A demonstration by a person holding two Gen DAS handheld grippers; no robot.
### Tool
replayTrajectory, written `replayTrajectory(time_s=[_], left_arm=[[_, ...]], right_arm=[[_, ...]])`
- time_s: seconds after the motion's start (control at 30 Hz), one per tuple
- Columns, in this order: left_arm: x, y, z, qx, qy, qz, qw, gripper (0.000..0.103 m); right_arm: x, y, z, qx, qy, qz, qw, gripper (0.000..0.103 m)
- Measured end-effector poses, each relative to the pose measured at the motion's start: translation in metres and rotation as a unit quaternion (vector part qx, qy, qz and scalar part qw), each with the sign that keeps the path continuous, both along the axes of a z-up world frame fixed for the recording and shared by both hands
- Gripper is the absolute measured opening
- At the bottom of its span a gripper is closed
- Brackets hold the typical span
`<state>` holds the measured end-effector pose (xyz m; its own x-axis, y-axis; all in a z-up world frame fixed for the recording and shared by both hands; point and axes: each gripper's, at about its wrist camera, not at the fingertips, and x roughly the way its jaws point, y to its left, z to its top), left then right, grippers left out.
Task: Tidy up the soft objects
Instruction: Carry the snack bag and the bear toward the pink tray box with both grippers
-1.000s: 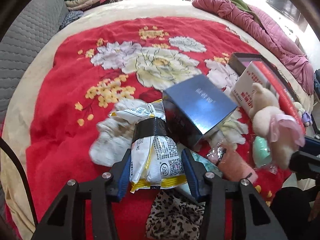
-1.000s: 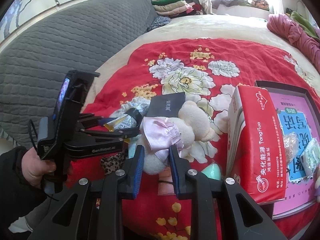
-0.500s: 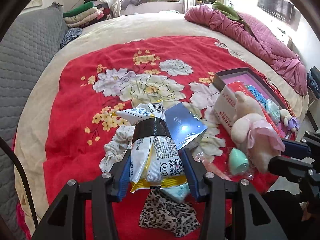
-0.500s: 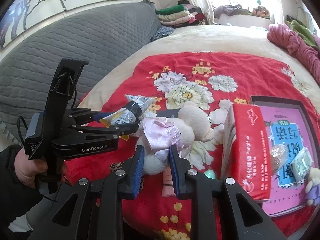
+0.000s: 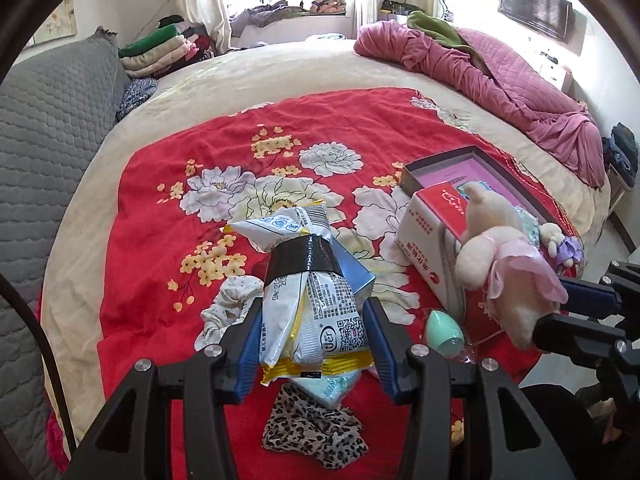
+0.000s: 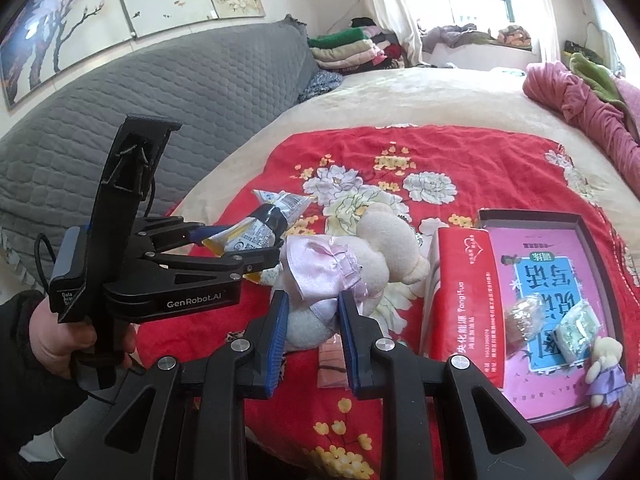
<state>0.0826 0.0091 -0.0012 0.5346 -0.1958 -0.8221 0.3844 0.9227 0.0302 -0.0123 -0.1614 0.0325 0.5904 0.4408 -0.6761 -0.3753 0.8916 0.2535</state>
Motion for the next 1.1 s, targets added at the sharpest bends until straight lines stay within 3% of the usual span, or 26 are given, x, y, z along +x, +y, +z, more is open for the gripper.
replayTrajectory(time_s=[0.4,1.1], left_arm=[[-0.011,-0.020,0.023,0.011,-0.018,-0.013,0.9997,0.049],[-0.004,-0.121,0.029,0.007,-0.023,-0.081,0.9965,0.049]], right_arm=[[-0.016,-0.016,0.017,0.009,-0.017,-0.015,1.000,0.026],[-0.031,-0.100,0.026,0.008,-0.024,-0.094,0.995,0.026]])
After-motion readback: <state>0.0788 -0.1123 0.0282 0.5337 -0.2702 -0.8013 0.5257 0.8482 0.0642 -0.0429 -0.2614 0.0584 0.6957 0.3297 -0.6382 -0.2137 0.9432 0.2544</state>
